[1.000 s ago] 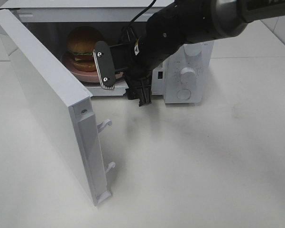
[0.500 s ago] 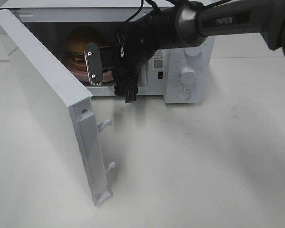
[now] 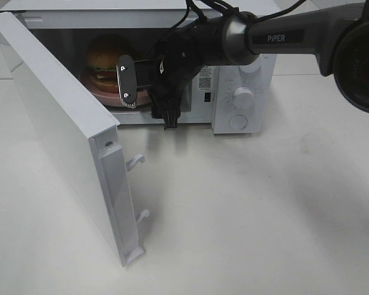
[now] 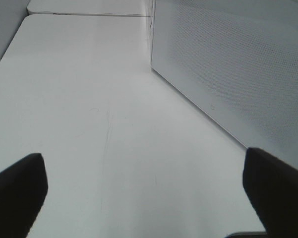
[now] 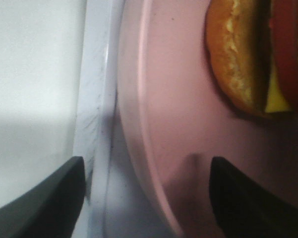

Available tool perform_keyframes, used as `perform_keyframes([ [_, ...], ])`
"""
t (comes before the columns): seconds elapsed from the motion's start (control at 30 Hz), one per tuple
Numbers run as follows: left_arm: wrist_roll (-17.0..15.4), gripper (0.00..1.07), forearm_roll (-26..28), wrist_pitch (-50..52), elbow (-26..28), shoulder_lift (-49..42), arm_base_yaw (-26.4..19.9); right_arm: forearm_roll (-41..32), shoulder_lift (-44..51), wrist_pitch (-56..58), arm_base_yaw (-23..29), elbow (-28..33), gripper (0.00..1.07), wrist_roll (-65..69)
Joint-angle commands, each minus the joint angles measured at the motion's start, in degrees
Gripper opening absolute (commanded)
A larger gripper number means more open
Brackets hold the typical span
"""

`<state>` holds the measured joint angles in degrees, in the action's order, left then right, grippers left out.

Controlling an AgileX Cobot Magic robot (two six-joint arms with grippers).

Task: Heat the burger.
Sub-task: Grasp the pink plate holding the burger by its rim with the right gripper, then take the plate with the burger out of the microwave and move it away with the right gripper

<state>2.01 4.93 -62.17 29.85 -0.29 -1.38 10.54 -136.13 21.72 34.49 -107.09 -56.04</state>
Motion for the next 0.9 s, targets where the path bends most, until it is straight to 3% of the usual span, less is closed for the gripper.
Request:
perform_keyframes([
  [0.03, -0.3, 1.0, -0.1, 0.7, -0.2, -0.9, 0.0, -0.2, -0.7, 0.7, -0.2, -1.3, 0.59, 0.4],
  [0.1, -0.3, 1.0, -0.1, 0.7, -0.2, -0.9, 0.0, -0.2, -1.1, 1.1, -0.1, -1.4, 0.29, 0.4],
  [0.13, -0.3, 1.0, -0.1, 0.7, -0.2, -0.9, 0.0, -0.2, -1.1, 1.1, -0.1, -1.4, 0.29, 0.4],
  [0.2, -0.3, 1.0, -0.1, 0.7, -0.2, -0.9, 0.0, -0.2, -1.1, 2.1, 0.0, -1.4, 0.07, 0.4],
  [0.23, -0.3, 1.0, -0.1, 0.7, -0.2, -0.9, 0.0, -0.2, -1.1, 2.1, 0.0, -1.4, 0.07, 0.4],
  [0.27, -0.3, 1.0, -0.1, 0.7, -0.2, -0.9, 0.0, -0.4, -0.9, 2.4, 0.0, -1.4, 0.0, 0.4],
  [0.57, -0.3, 1.0, -0.1, 0.7, -0.2, -0.9, 0.0, -0.5, 0.2, 6.1, 1.4, -1.4, 0.0, -3.7],
  [0.7, -0.3, 1.0, -0.1, 0.7, -0.2, -0.9, 0.0, -4.2, 1.3, 10.4, 2.0, -1.3, 0.0, -12.1],
  [0.9, -0.4, 1.0, -0.1, 0.7, -0.2, -0.9, 0.0, -4.9, 5.2, 10.5, 3.2, 2.3, 0.0, -19.2],
])
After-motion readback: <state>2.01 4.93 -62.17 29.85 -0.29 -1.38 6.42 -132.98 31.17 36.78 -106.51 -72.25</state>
